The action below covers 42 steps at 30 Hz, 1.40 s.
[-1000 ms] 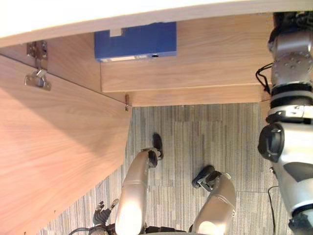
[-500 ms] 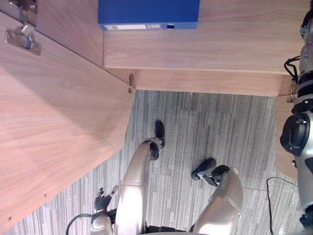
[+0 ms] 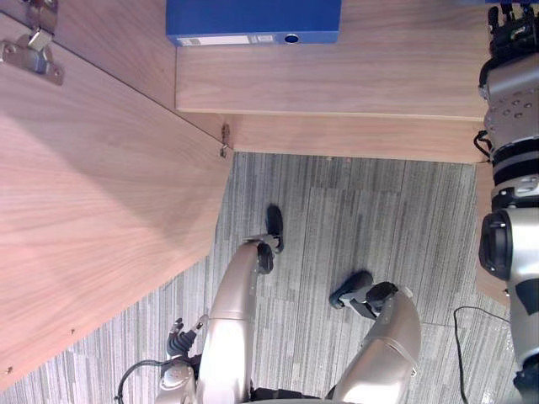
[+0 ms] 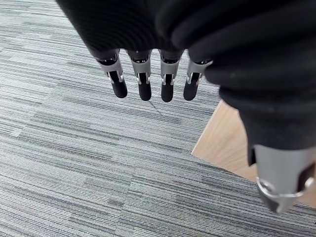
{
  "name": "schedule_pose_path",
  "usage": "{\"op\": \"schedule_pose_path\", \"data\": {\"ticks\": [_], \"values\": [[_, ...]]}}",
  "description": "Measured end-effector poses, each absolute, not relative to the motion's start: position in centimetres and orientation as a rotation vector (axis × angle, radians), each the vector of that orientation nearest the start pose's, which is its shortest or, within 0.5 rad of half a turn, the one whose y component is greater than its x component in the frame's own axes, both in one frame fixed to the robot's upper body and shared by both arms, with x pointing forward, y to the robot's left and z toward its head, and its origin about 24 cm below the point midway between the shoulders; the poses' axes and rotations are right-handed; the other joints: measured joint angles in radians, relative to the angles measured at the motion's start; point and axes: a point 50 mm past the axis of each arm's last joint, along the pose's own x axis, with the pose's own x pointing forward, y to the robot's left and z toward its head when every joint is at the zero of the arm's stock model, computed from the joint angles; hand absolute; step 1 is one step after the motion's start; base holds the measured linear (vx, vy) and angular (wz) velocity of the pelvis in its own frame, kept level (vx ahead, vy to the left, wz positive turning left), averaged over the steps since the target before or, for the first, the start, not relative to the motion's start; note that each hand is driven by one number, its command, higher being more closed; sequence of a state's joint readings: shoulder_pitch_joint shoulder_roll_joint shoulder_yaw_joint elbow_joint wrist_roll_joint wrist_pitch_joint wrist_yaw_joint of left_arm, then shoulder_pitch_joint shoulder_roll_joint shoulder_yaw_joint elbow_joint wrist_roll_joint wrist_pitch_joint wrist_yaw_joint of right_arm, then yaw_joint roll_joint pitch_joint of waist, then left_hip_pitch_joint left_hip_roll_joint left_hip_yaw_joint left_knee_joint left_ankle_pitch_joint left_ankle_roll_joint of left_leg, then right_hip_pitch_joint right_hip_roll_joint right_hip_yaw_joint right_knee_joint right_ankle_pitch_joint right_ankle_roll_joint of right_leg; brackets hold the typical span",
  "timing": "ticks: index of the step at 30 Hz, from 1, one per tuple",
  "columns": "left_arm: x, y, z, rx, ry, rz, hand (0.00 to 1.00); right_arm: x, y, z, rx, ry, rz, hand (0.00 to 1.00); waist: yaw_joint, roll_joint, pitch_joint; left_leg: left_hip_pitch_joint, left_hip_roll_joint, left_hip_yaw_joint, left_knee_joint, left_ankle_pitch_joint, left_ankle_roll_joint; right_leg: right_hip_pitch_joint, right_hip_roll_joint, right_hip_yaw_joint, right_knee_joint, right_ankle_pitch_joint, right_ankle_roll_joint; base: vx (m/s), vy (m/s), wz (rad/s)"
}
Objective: Walk over to the cabinet, pick up the folder, carry it to the office cabinet, place the folder inside the office cabinet, then close the office cabinet door
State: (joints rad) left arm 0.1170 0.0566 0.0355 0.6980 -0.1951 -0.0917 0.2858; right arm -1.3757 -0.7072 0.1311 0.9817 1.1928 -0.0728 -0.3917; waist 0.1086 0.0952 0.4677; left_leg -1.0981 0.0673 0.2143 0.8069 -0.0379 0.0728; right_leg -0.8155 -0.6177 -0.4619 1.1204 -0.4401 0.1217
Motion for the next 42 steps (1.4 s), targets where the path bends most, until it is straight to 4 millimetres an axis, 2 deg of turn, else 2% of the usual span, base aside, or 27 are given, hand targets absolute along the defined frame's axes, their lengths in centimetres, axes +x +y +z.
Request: {"op": "schedule_pose_path", "data": {"ticks": [3,7,10,12,13,14,16,22,27,42], "values": [[15.3,19.5,-11.7,-0.037,0.724,0.434,0.00,38.5,-28.8,34.1,0.599,-0.435,-0.424,0.00,0.004,0.000,0.000,0.000,0.000,-0.001,0.000,0.002,-0.002,0.000,-0.001,0.000,0.005,-0.001,-0.001,0.08,-0.096,0.01],[15.3,19.5,-11.7,-0.032,0.724,0.426,0.00,38.5,-29.7,33.6,0.273,-0.376,-0.467,0.00,0.007,0.000,0.000,0.000,0.000,-0.002,-0.001,0.005,-0.008,-0.001,-0.001,0.000,0.009,-0.001,-0.002,0.07,-0.088,0.01],[15.4,19.5,-11.7,-0.030,0.722,0.421,0.00,38.7,-29.6,33.1,0.079,-0.326,-0.454,0.00,0.009,0.000,0.000,0.000,0.000,-0.002,-0.002,0.008,-0.010,-0.003,-0.001,0.001,0.013,-0.001,-0.002,0.08,-0.093,0.00],[15.4,19.5,-11.6,-0.025,0.720,0.416,0.00,38.8,-29.5,32.7,0.015,-0.303,-0.450,0.00,0.011,0.000,0.000,0.000,0.001,-0.002,-0.002,0.009,-0.009,-0.004,-0.001,0.002,0.013,-0.001,-0.002,0.09,-0.104,0.00],[15.5,19.5,-11.6,-0.011,0.716,0.400,0.00,38.9,-29.7,32.3,-0.114,-0.269,-0.447,0.00,0.015,0.000,0.000,0.000,0.001,-0.001,-0.003,0.010,-0.009,-0.004,-0.001,0.002,0.013,-0.001,-0.002,0.09,-0.093,0.00],[15.5,19.5,-11.5,-0.008,0.715,0.396,0.00,38.9,-29.7,32.3,-0.153,-0.266,-0.448,0.00,0.016,0.000,0.000,-0.001,0.001,-0.001,-0.003,0.010,-0.008,-0.004,-0.002,0.002,0.013,-0.001,-0.002,0.11,-0.109,0.00],[15.6,19.5,-11.5,0.007,0.711,0.378,0.00,38.8,-30.2,32.0,-0.349,-0.234,-0.456,0.00,0.020,0.000,-0.001,0.000,0.001,0.000,-0.003,0.011,-0.007,-0.004,-0.002,0.002,0.013,0.000,-0.003,0.10,-0.099,0.00],[15.6,19.7,-11.3,0.092,0.704,0.283,0.00,38.5,-31.2,31.3,-0.710,-0.149,-0.439,0.00,0.026,-0.004,-0.004,0.014,-0.004,0.010,-0.041,0.035,-0.001,-0.005,-0.005,-0.001,0.000,0.008,-0.017,0.09,-0.096,0.02],[15.3,20.0,-11.2,0.149,0.711,0.222,0.00,38.6,-31.4,30.1,-0.847,-0.078,-0.405,0.00,0.030,-0.019,-0.013,0.041,-0.010,0.027,-0.106,0.068,-0.004,-0.006,-0.004,-0.002,-0.028,0.025,-0.034,0.07,-0.108,0.00],[14.3,20.1,-11.6,0.190,0.762,0.175,0.00,38.2,-32.2,29.2,-1.011,-0.012,-0.367,0.00,0.026,-0.020,-0.017,0.112,-0.018,0.097,-0.239,0.131,0.005,-0.005,-0.012,0.010,-0.081,0.065,-0.037,0.07,-0.112,0.00]]}}
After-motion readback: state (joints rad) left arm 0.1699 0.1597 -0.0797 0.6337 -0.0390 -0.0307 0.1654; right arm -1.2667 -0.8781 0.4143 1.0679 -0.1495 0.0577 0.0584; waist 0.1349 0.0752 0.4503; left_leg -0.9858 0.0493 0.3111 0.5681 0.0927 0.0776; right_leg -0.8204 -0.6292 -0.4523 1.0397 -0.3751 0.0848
